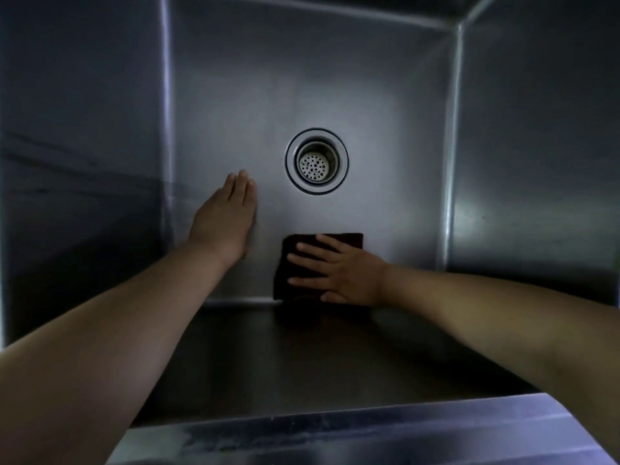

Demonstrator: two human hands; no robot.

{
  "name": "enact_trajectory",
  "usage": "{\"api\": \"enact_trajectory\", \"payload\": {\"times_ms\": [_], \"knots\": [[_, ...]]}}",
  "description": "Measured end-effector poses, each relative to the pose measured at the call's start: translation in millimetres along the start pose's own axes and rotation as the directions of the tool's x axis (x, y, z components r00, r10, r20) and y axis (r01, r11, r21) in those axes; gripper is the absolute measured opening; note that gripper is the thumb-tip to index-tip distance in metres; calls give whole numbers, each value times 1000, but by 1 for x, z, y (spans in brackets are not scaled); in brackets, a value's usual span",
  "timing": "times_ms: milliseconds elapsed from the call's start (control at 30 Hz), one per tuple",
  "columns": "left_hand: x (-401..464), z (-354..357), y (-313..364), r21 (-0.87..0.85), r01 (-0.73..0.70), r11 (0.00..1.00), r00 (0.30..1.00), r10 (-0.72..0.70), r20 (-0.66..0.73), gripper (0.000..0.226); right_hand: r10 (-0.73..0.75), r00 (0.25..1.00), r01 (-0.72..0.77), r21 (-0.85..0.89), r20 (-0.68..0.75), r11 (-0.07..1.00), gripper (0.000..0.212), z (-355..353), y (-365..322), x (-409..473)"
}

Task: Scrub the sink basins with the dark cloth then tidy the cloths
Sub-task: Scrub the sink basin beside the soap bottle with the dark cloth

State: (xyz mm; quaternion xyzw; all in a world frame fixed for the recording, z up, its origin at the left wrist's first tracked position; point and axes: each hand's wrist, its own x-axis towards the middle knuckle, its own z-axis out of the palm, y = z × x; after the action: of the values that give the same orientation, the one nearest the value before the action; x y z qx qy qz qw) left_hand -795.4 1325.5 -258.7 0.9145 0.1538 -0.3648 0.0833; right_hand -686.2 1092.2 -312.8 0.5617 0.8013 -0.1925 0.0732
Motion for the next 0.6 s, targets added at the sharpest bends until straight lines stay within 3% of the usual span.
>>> {"api": "enact_trajectory", "payload": {"times_ms": [100, 167, 233, 367, 467, 600], "knots": [[2, -1, 3, 17, 6, 1000, 1000, -6, 12, 97, 108, 994, -107, -36, 33, 994, 65, 7, 25, -37], [4, -2, 7, 28, 20, 999, 1000, -20, 3, 86, 360, 932, -360, 8, 45, 933, 73, 4, 44, -52], [6, -3, 11, 46, 26, 999, 1000, -26, -3, 83, 594, 802, -597, 69, 57, 800, 78, -5, 71, -58], [8, -3, 16, 49, 41, 998, 999, -41, -5, 82, 852, 510, -858, 132, 117, 496, 75, -35, 147, -50], [8, -4, 17, 62, 47, 997, 999, -47, 7, 81, 925, 322, -939, 195, 201, 284, 74, -49, 172, -35], [8, -7, 18, 65, 47, 997, 999, -48, 19, 81, 927, 256, -959, 195, 274, 207, 75, -44, 121, -40]]}}
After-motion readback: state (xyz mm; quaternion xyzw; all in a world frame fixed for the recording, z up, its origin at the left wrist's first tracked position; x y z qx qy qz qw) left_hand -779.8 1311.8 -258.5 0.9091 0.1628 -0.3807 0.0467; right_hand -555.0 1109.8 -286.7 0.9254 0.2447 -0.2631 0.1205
